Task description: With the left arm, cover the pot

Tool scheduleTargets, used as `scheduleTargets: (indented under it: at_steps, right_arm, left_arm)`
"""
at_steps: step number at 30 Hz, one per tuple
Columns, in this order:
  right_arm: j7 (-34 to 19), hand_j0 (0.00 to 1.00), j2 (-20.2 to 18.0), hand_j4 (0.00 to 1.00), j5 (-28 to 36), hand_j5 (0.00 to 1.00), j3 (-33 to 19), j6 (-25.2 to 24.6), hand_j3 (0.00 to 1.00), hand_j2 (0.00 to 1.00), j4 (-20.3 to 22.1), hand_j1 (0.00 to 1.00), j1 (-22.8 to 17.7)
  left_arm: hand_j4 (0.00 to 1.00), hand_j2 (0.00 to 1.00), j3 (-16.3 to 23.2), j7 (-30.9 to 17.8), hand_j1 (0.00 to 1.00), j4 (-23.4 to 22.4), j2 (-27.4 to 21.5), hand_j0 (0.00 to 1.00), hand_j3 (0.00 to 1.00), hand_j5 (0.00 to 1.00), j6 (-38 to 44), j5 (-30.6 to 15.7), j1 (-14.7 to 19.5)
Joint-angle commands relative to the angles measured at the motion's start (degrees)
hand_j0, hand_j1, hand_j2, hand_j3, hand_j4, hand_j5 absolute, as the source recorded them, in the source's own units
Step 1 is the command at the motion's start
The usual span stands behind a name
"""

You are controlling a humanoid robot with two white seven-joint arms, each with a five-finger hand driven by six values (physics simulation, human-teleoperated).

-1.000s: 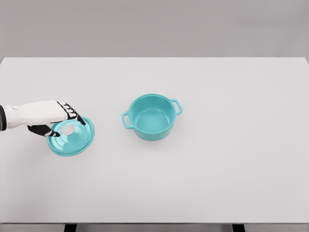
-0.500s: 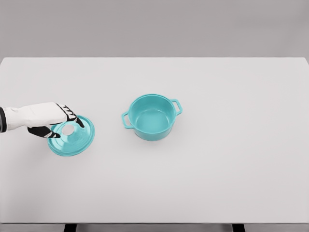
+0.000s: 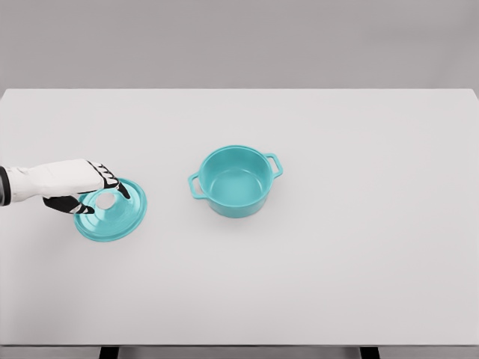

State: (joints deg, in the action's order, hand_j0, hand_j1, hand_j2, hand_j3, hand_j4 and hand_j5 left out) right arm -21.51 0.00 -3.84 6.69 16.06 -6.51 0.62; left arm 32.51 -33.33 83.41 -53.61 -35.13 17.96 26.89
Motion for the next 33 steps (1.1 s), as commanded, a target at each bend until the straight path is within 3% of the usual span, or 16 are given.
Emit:
scheduleTargets:
  at_steps: [1,17,27,33]
  right_arm:
    - [-0.02,1.0,0.0,1.0,-0.03,1.0,-0.01,0.03,1.0,1.0,0.0,1.0,0.0]
    - [-0.02,1.0,0.0,1.0,-0.03,1.0,-0.01,0.03,1.0,1.0,0.0,1.0,0.0]
    - [-0.02,1.0,0.0,1.0,-0.03,1.0,-0.01,0.03,1.0,1.0,0.0,1.0,0.0]
    - [-0.02,1.0,0.0,1.0,-0.03,1.0,-0.01,0.03,1.0,1.0,0.0,1.0,0.0]
  left_arm:
    - [0.74,0.74,0.01,0.02,0.74,-0.01,-0.01,0.74,0.74,0.74,0.13,-0.29,0.0]
    - [0.68,0.68,0.62,0.11,0.68,-1.5,0.26,0.68,0.68,0.68,0.13,-0.12,-0.44]
    - [0.53,0.53,2.2,2.48,0.53,-2.2,0.78,0.53,0.53,0.53,0.13,-0.11,-0.44]
    - [0.51,0.51,2.29,4.15,0.51,-2.91,0.7,0.51,0.51,0.51,0.13,0.06,-0.44]
